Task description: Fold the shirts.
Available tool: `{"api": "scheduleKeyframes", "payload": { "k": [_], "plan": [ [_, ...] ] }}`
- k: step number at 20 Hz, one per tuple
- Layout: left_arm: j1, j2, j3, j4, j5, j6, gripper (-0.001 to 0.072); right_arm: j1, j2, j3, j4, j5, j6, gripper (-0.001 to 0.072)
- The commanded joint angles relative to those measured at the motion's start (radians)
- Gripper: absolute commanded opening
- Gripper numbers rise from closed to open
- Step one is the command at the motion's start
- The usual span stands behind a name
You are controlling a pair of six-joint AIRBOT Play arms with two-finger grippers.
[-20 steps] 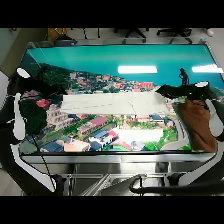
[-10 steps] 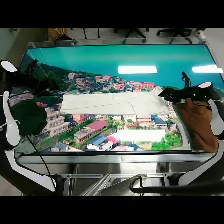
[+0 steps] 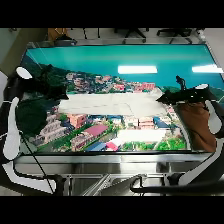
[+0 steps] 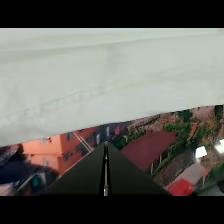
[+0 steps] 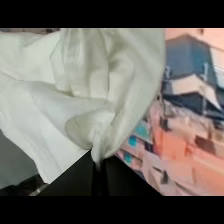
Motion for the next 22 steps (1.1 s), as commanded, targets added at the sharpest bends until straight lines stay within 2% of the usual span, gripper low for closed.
{"api": "scheduleKeyframes", "payload": {
  "k": [1,5,10,12,14,17,22],
  "plan": [
    [-0.15,-0.003,-0.028,0.0,0.122,0.005,0.0014,-0.001,0.04,0.025,0.041,0.052,-0.005,0.003],
    [-0.388,-0.13,0.016,0.0,0.335,0.005,0.0014,-0.001,0.127,0.1,0.041,0.16,0.045,0.003],
    [-0.61,-0.404,0.306,0.002,0.389,-0.021,0.0014,0.0,0.212,0.202,0.049,0.271,0.128,0.003],
    [-0.655,-0.5,0.423,0.002,0.397,-0.053,0.0014,0.0,0.229,0.217,0.099,0.298,0.14,0.003],
    [-0.681,-0.575,0.509,0.0,0.394,-0.09,0.0014,0.0,0.237,0.218,0.217,0.322,0.14,0.003],
    [-0.692,-0.584,0.485,-0.005,0.414,-0.097,0.0014,0.0,0.239,0.219,0.379,0.332,0.119,0.003],
    [-0.672,-0.57,0.474,-0.113,0.433,-0.096,0.0014,0.0,0.239,0.219,0.396,0.333,0.114,0.003]
  ]
}}
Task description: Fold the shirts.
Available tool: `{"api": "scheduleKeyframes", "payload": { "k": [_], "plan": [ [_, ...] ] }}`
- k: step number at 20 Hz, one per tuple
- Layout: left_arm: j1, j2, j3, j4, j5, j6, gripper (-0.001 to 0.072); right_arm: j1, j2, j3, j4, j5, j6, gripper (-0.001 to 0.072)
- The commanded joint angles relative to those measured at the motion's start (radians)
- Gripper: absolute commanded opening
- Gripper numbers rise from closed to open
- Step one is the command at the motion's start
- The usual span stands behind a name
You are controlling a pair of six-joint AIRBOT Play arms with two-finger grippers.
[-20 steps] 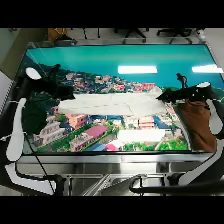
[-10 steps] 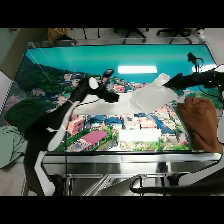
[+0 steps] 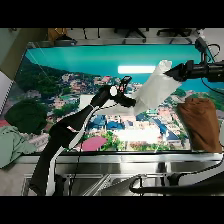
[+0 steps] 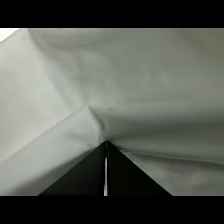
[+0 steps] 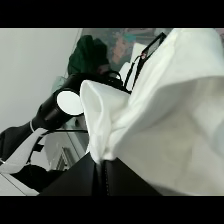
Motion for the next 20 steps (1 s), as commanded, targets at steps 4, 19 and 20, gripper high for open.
{"api": "scheduleKeyframes", "payload": {
  "k": [4,19,20],
  "plan": [
    [0.105,0.154,0.003,-0.134,-0.13,0.018,0.0013,0.019,0.002,0.002,0.044,0.006,0.002,0.003],
    [0.788,1.067,-0.394,-0.138,-0.502,0.183,0.0012,0.931,-0.215,0.002,-0.046,-0.927,-0.119,0.0498],
    [0.8,1.096,-0.43,-0.138,-0.483,0.195,0.0012,0.998,-0.258,0.002,-0.045,-1.001,-0.19,0.0532]
  ]
}}
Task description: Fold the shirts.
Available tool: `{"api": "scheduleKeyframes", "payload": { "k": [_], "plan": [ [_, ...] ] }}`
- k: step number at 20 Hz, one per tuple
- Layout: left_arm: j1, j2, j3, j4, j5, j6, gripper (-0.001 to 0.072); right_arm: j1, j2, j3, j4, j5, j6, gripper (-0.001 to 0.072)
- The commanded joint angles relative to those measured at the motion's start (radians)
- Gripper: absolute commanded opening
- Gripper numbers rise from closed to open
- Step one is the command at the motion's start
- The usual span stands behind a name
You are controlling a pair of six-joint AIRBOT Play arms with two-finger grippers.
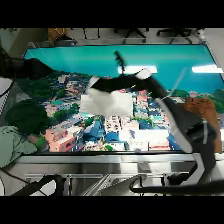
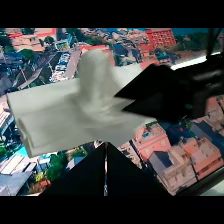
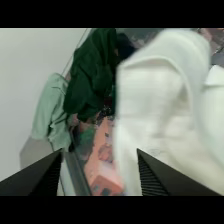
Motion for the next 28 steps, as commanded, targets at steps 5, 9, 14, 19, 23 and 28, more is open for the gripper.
{"api": "scheduleKeyframes", "payload": {
  "k": [5,9,14,19,23,28],
  "plan": [
    [0.135,0.197,-0.198,-0.001,0.066,0.1,0.0012,0.183,-0.087,0.0,-0.019,-0.248,-0.151,0.0516],
    [0.179,0.229,-0.203,-0.001,0.059,0.1,0.0012,-0.059,0.01,0.0,-0.217,-0.014,0.124,0.0518],
    [0.202,0.235,-0.203,0.0,0.018,0.1,0.0012,-0.349,0.022,-0.009,-0.602,0.27,0.389,0.0669],
    [0.201,0.235,-0.203,0.0,0.017,0.099,0.0012,-0.37,-0.077,-0.033,-0.594,0.286,0.385,0.0672],
    [0.201,0.235,-0.203,-0.001,0.016,0.099,0.0012,-0.341,-0.163,-0.033,-0.521,0.293,0.367,0.0672],
    [0.201,0.235,-0.203,-0.002,0.013,0.093,0.0012,-0.309,-0.177,-0.032,-0.245,0.325,0.235,0.0492]
  ]
}}
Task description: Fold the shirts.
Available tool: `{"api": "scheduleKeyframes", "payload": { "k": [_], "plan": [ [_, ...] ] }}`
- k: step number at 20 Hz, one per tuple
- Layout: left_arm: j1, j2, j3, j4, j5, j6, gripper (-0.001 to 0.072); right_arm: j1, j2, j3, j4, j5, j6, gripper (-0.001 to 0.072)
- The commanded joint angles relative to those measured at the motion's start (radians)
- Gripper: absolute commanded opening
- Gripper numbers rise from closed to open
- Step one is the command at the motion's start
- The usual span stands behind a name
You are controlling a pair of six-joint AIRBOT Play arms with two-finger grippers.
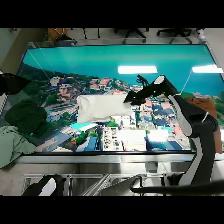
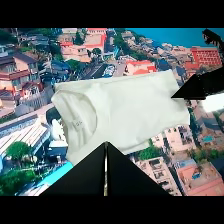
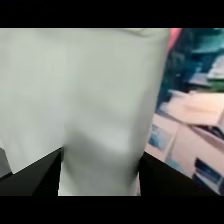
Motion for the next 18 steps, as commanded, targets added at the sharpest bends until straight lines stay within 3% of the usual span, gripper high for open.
{"api": "scheduleKeyframes", "payload": {
  "k": [1,2,3,4,6,12,18],
  "plan": [
    [0.001,0.001,0.0,-0.002,-0.002,-0.011,0.0012,0.014,-0.012,0.001,0.189,0.039,-0.077,0.049],
    [0.001,0.001,0.0,-0.002,-0.002,-0.013,0.0012,0.014,-0.012,0.001,0.207,0.049,-0.082,0.0456],
    [0.001,0.001,-0.001,-0.003,-0.003,-0.014,0.0012,0.014,-0.012,0.001,0.214,0.062,-0.092,0.0343],
    [0.001,0.001,-0.001,-0.011,-0.007,-0.016,0.0012,0.015,-0.012,0.001,0.215,0.08,-0.103,0.0185],
    [0.001,0.001,-0.001,-0.027,-0.018,-0.016,0.0012,0.016,-0.012,0.001,0.215,0.097,-0.104,0.003],
    [0.001,0.001,-0.001,-0.025,-0.023,-0.015,0.0012,-0.002,-0.006,0.005,0.229,0.081,-0.102,0.0029],
    [0.001,0.001,-0.001,-0.024,-0.028,-0.014,0.0012,-0.256,0.172,0.083,0.435,0.082,-0.064,0.0029]
  ]
}}
